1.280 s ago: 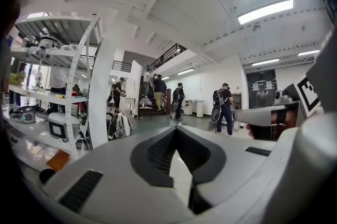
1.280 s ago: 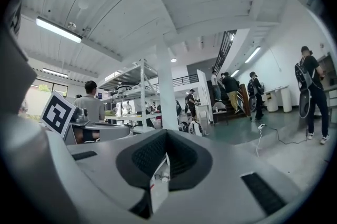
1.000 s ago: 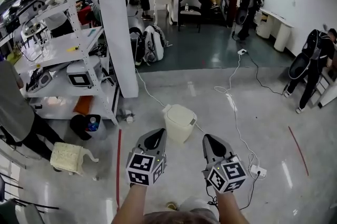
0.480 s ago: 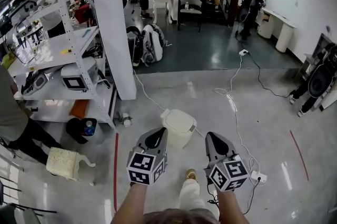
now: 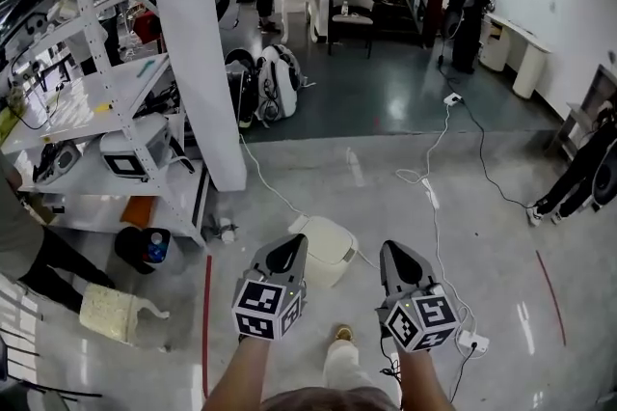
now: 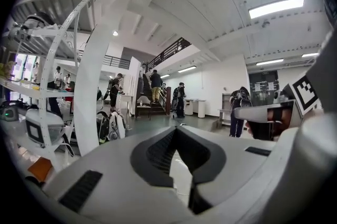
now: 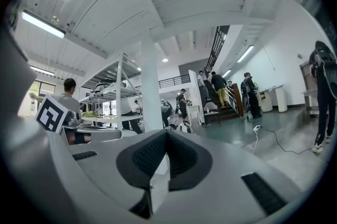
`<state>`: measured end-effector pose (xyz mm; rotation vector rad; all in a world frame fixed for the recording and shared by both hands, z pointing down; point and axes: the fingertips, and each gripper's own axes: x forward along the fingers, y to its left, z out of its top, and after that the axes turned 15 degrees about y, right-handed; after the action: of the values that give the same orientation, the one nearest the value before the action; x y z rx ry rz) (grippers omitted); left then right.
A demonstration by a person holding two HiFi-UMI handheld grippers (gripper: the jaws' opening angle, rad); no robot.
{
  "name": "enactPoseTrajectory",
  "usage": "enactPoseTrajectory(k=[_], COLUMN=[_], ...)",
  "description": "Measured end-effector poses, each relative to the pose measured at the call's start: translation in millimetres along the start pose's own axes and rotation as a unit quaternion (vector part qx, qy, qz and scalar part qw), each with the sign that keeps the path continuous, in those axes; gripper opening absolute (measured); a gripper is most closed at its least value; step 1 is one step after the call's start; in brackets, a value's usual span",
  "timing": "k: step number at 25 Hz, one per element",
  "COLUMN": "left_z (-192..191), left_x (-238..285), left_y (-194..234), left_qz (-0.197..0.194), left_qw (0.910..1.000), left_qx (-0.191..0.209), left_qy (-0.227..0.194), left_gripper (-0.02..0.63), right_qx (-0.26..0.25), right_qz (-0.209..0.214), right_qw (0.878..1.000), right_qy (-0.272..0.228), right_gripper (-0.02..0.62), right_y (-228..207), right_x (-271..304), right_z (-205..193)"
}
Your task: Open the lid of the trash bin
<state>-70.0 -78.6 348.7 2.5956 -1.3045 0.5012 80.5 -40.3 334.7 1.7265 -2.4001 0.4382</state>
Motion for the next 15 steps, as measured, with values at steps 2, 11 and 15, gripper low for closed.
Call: enactPoseTrajectory(k=[2, 11, 15], left_z=[7, 50, 62], left_x=[22, 118, 157], left_y=[2, 15, 32], left_qz=[0.001, 0.012, 0.030], left_qw=[1.0000, 0.9998, 0.9994], left_qx=[-0.002, -0.007, -0.012], left_qy=[0.004, 0.011, 0.010], left_gripper=[-0.008, -0.008, -0.008], right_qx=[0.003, 0.003, 0.002], right_qz=[0.001, 0.019, 0.034], right_qw=[1.000, 1.000, 0.999], right_qy=[0.001, -0.004, 0.001], right_gripper=[0.028, 0.028, 0.028], right_y=[-18, -92, -118], right_x=[14, 81, 119], right_z=[6, 50, 55])
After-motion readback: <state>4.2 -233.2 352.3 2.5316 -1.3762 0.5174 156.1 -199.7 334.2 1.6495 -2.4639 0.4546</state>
